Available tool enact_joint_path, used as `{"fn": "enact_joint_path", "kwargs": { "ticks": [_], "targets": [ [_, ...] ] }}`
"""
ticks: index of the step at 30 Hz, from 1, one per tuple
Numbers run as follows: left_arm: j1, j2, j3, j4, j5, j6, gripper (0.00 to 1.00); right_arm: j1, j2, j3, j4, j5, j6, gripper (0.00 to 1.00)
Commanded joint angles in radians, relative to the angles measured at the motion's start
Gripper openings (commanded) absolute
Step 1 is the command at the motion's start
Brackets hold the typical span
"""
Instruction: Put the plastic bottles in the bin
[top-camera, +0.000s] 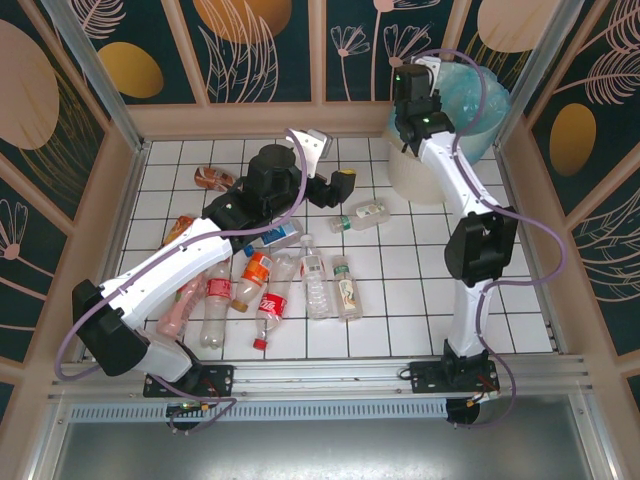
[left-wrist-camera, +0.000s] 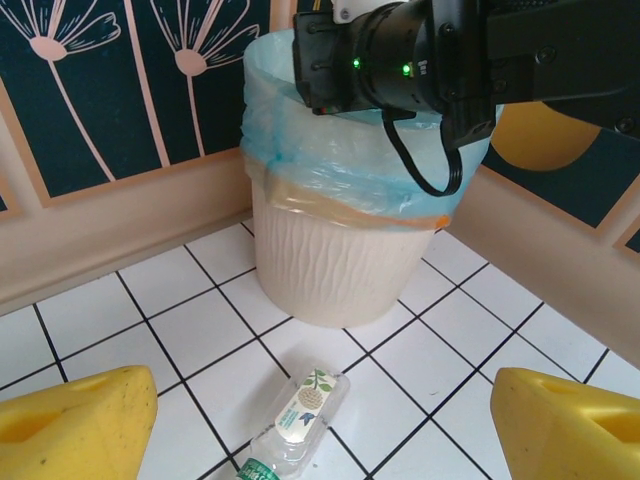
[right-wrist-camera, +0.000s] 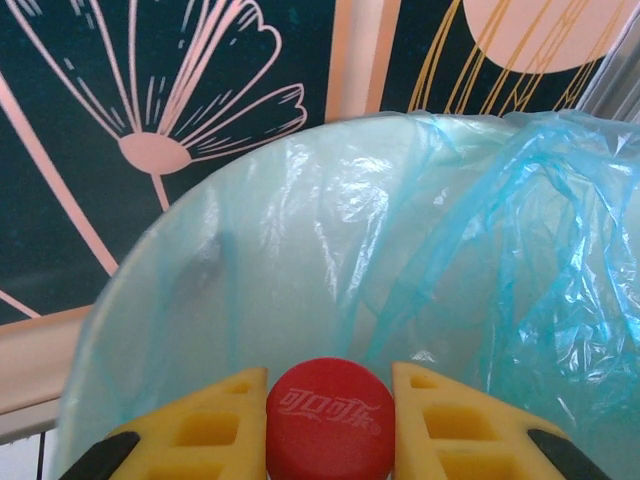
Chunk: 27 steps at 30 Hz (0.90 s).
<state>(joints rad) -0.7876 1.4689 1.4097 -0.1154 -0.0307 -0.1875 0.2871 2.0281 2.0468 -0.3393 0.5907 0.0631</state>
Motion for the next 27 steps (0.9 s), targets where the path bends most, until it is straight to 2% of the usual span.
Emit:
{"fn": "enact_joint_path", "kwargs": {
  "ticks": [1, 4, 5, 6, 7, 8, 9, 27],
  "targets": [
    [-0.001, -0.002, -0.006, 0.027, -0.006, 0.003, 0.87, -0.031, -0.014, 0.024, -0.045, -0.062, 0.049, 0.06],
    [-0.002, 0.002, -0.008, 0.028, -0.002, 0.002, 0.87, -0.042, -0.025, 0.023, -0.05, -0.088, 0.058, 0.08],
    [-0.002, 0.003, -0.008, 0.028, -0.001, 0.0, 0.87, -0.047, -0.03, 0.023, -0.05, -0.097, 0.063, 0.12],
    [-0.002, 0.004, -0.008, 0.028, -0.001, 0.0, 0.87, -0.05, -0.032, 0.026, -0.054, -0.107, 0.067, 0.21],
    [-0.002, 0.005, -0.009, 0.028, 0.0, -0.001, 0.87, -0.055, -0.033, 0.033, -0.061, -0.115, 0.074, 0.37],
    [-0.001, 0.006, -0.009, 0.029, 0.0, -0.002, 0.88, -0.055, -0.035, 0.04, -0.068, -0.118, 0.079, 0.46],
    [-0.002, 0.007, -0.011, 0.029, 0.0, -0.003, 0.88, -0.057, -0.038, 0.042, -0.07, -0.124, 0.078, 0.49],
    [-0.002, 0.009, -0.012, 0.025, -0.034, -0.001, 0.88, -0.034, -0.217, -0.01, -0.055, -0.245, 0.132, 0.52]
  ]
}}
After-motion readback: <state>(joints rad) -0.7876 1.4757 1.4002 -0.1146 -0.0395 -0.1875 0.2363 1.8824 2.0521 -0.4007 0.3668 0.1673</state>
